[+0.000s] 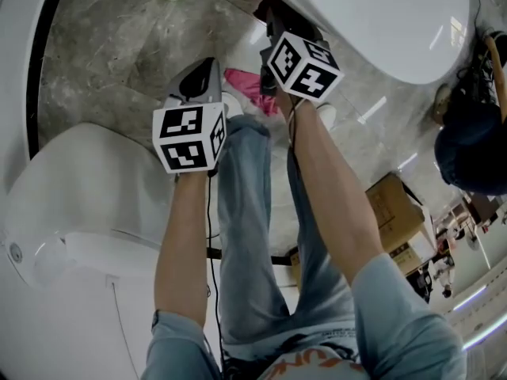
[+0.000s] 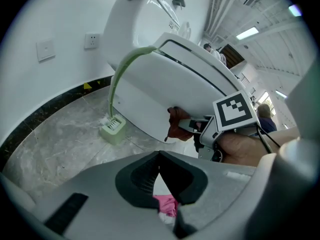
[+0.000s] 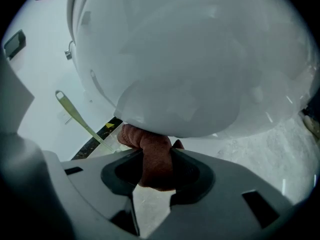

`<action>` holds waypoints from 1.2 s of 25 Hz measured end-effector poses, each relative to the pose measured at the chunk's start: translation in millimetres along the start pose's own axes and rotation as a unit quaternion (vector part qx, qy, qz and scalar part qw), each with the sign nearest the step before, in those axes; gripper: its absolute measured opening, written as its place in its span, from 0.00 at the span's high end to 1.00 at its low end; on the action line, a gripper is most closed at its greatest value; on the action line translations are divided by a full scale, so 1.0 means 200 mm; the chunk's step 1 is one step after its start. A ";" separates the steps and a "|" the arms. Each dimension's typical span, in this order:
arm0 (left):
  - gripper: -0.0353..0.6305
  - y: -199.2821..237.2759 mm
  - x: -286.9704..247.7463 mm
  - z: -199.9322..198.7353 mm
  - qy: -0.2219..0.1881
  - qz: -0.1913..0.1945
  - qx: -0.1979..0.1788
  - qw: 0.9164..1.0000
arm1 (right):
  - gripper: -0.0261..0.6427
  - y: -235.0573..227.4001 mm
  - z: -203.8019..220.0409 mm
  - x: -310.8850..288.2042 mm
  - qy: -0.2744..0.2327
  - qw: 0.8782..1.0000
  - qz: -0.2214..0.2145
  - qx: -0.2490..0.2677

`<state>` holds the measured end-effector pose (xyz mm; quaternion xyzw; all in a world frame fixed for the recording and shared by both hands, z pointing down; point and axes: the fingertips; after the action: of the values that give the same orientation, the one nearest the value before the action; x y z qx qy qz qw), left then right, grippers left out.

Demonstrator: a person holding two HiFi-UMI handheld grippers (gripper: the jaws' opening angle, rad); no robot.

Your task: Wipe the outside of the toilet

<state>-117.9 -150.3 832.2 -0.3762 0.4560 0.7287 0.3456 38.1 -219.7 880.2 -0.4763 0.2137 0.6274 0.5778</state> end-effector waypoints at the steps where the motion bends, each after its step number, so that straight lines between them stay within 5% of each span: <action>1: 0.95 -0.02 0.00 0.01 0.002 -0.001 0.000 1.000 | 0.73 -0.02 0.01 0.02 0.003 1.000 -0.001 0.004; 20: 0.95 -0.71 -0.06 0.01 0.032 0.020 -0.044 0.998 | 0.73 -0.65 0.10 0.40 0.065 0.997 0.014 0.037; 30: 0.95 -1.13 -0.13 -0.01 0.034 0.033 -0.081 0.996 | 0.73 -1.11 0.12 0.69 0.056 0.998 0.041 -0.003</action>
<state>86.0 -77.8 763.1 -0.4125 0.4189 0.7610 0.2743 252.9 -75.0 837.1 -0.5027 0.2635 0.6238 0.5373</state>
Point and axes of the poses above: the fingertips, and each gripper's own axes: x backward along the fingers, y to its left, z out of its underside, and after that the axes turned 11 degrees about y, right-handed
